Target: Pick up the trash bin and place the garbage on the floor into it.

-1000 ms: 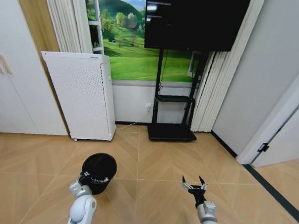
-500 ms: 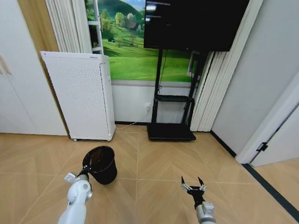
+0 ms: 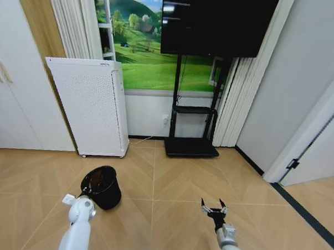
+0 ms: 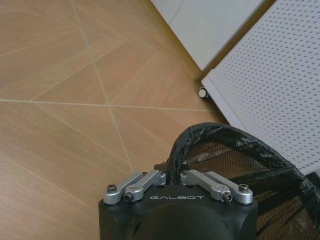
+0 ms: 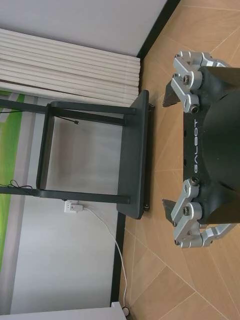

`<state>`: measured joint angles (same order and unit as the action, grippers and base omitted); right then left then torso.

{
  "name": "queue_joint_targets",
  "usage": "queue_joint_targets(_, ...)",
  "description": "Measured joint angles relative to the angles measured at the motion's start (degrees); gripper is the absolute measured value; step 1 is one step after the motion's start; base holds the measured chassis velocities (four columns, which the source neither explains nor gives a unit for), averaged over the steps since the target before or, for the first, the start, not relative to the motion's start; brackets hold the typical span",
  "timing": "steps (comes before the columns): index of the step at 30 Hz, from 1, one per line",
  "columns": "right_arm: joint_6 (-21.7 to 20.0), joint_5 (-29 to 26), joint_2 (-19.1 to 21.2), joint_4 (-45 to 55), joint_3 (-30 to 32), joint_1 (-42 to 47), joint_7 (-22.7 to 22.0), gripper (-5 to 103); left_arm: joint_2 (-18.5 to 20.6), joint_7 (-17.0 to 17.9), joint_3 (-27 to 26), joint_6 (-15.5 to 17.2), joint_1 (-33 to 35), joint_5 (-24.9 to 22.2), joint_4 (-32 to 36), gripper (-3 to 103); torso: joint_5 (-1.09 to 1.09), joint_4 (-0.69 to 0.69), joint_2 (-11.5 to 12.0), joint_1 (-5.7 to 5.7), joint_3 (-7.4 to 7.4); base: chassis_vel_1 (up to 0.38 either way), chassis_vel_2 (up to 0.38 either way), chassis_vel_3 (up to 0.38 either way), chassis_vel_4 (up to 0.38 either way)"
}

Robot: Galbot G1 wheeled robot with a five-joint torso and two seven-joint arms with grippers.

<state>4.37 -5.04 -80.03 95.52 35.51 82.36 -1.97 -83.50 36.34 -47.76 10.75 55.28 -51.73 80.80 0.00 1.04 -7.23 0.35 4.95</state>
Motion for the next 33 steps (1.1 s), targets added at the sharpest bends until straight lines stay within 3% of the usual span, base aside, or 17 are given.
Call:
queue_joint_targets(10, 0.1, 0.0, 0.0, -1.5, 0.1, -0.7, -0.2, 100, 1.8, 1.1, 1.0, -1.4, -5.8, 0.9, -7.9, 7, 0.00, 0.00, 0.0, 0.00, 0.00, 0.000, 0.000, 0.000, 0.000)
queue_joint_targets(20, 1.6, -0.2, 0.1, -3.4, 0.1, -1.2, -0.2, 100, 2.3, -1.2, 3.3, -2.7, -10.1, 3.6, -14.1, 7, 0.01, 0.00, 0.0, 0.00, 0.00, 0.000, 0.000, 0.000, 0.000)
queue_joint_targets(33, 3.3, -0.7, 0.2, -5.5, 0.4, -1.6, -0.3, 100, 2.4, -2.0, 3.3, -4.1, -11.5, 5.2, -17.1, 4, 0.01, 0.00, 0.0, 0.00, 0.00, 0.000, 0.000, 0.000, 0.000)
